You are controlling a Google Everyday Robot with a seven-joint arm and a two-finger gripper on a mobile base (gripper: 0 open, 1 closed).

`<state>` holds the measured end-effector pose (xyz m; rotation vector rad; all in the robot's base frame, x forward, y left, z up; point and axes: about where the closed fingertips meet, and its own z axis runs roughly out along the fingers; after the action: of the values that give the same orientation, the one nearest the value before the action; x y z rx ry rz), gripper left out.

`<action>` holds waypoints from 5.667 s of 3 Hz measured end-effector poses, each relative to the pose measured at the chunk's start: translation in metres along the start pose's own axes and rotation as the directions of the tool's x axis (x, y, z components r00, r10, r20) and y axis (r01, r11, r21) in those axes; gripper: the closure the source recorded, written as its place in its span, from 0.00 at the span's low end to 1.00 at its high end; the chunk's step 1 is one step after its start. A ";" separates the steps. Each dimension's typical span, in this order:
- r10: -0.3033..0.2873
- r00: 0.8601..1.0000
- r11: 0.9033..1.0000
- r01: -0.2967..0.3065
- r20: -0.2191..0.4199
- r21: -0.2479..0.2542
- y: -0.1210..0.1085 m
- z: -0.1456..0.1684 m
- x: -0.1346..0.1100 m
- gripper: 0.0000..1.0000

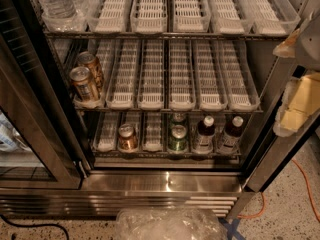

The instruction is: Pick blue plastic bottle from bottom shelf of fridge

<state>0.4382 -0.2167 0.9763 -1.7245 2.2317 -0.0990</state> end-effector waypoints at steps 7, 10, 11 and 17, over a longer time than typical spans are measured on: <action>0.309 0.658 0.950 -0.172 0.687 -0.262 0.151 0.175 -0.085 0.00; 0.316 0.512 0.933 -0.319 0.799 -0.164 0.126 0.210 -0.085 0.00; 0.246 0.412 0.907 -0.418 0.877 -0.058 0.088 0.221 -0.078 0.00; 0.170 0.206 0.677 -0.735 0.964 0.038 0.021 0.271 -0.050 0.00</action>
Offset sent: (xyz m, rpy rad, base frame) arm -0.0213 0.0561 -0.0281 0.1364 0.0754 0.0363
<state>0.5082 -0.1259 0.7251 -0.3967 1.4680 0.3418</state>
